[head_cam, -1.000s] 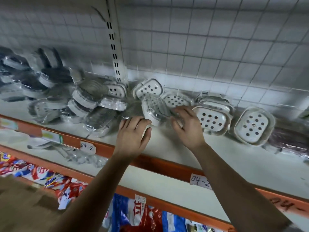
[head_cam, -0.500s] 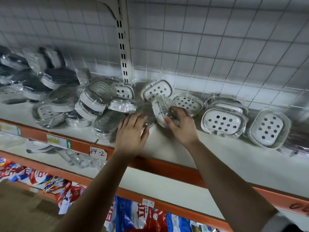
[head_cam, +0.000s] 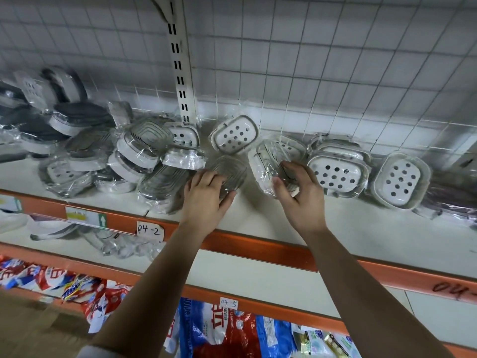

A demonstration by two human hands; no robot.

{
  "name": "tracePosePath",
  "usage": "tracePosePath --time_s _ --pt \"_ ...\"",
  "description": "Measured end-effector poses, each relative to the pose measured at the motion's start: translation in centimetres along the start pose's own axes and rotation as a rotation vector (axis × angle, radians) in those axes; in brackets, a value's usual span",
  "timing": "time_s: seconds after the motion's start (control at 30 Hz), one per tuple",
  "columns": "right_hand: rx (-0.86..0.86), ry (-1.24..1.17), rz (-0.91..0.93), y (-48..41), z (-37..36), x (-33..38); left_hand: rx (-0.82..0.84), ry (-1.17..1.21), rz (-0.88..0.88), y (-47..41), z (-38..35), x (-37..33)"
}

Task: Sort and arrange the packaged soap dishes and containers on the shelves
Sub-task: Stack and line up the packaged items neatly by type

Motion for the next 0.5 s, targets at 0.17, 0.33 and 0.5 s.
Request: tracePosePath --time_s 0.17,0.33,0.5 --pt "-0.009 0.003 -0.015 1.8 1.4 -0.1 0.017 0.106 -0.037 0.2 0.1 -1.3" --pt "-0.038 0.024 -0.040 3.4 3.3 -0.6 -0.046 0.117 -0.109 1.0 0.2 -3.6" --pt "-0.068 0.051 -0.018 5.7 6.3 -0.8 -0.158 0.165 -0.177 2.5 0.2 -6.3"
Point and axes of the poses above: each hand's wrist, its own y-axis away from the middle knuckle, its own z-axis out of the back of the hand, x = y × z, the point moved 6 cm from there along -y, towards the middle knuckle, and after that the axes turned 7 degrees about x, right-handed, at the moved point
